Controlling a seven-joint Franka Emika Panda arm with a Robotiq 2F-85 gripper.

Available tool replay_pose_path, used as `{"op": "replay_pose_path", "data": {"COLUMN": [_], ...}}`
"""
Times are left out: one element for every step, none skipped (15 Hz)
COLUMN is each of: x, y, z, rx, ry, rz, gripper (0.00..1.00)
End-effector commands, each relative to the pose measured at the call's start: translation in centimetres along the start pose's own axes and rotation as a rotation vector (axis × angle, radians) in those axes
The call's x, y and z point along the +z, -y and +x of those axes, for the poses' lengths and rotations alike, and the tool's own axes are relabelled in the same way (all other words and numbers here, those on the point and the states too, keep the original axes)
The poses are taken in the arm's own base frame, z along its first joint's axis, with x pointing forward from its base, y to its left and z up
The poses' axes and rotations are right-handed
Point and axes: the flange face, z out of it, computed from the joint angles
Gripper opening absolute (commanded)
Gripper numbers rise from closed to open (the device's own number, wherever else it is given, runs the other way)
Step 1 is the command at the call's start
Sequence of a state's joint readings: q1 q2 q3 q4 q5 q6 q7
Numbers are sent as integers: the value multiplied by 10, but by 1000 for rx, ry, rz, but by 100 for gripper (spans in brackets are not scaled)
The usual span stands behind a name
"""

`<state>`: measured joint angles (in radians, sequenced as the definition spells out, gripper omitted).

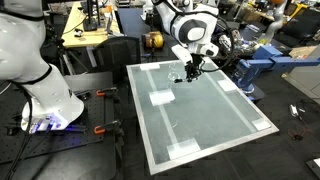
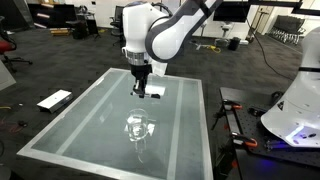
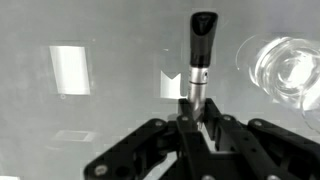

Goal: Put the marker in the cup

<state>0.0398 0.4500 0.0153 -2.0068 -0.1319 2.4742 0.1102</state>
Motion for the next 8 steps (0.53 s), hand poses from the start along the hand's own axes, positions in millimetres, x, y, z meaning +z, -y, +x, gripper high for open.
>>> {"op": "replay_pose_path", "data": {"x": [-16,-18,-21,-23,-26,-30,-34,-39], "y": [20,25,30,34,36,39,40,41], "z": [-4,-4,-5,-5,-6,-7,-8,-9], "rx": [118,146,173,194,217,239,255,272], "ry": [-36,-40,-43,-47,-51,-58,-59,-64], "rz": [-27,-34,-41,-48,-56,-64,-71,-81], "gripper": [5,5,5,5,5,5,5,5]}}
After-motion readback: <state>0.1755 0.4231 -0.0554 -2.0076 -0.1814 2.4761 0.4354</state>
